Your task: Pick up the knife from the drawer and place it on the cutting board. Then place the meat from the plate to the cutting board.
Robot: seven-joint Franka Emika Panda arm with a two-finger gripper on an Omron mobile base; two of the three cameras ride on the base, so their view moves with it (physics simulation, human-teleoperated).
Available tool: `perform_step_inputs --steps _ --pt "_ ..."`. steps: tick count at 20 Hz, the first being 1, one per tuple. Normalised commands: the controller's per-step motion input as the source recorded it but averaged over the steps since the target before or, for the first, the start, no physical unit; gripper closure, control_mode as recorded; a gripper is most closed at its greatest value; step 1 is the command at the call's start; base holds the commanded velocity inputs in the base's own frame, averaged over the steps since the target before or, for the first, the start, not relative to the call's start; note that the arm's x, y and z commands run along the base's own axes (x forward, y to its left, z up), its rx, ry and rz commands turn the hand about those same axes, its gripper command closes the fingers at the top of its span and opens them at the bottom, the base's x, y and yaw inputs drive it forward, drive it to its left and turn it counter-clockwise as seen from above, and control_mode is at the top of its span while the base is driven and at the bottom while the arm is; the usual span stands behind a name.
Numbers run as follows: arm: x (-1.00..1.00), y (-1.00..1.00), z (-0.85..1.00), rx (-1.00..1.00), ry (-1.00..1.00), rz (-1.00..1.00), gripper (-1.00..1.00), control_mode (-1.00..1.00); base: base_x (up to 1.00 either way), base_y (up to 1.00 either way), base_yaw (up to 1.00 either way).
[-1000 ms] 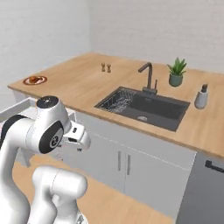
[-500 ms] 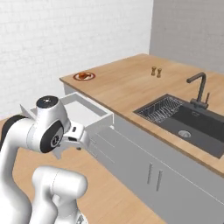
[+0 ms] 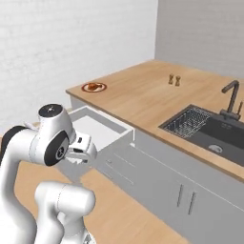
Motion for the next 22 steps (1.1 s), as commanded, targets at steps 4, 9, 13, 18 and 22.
perform_step_inputs --steps 4,9,13,18,22 --pt "0.0 0.0 0.0 0.0 0.0 0.0 -1.0 1.0 0.27 1.0 -0.34" --pt "0.0 0.0 0.0 0.0 0.0 0.0 -1.0 1.0 0.02 1.0 -0.39" --pt "0.0 0.0 0.0 0.0 0.0 0.0 -1.0 1.0 -0.34 0.98 -0.5" --pt "0.0 0.0 0.0 0.0 0.0 0.0 -1.0 1.0 -0.14 0.97 -0.51" --pt "0.0 0.0 0.0 0.0 0.0 0.0 -1.0 1.0 -0.17 1.0 -0.42"
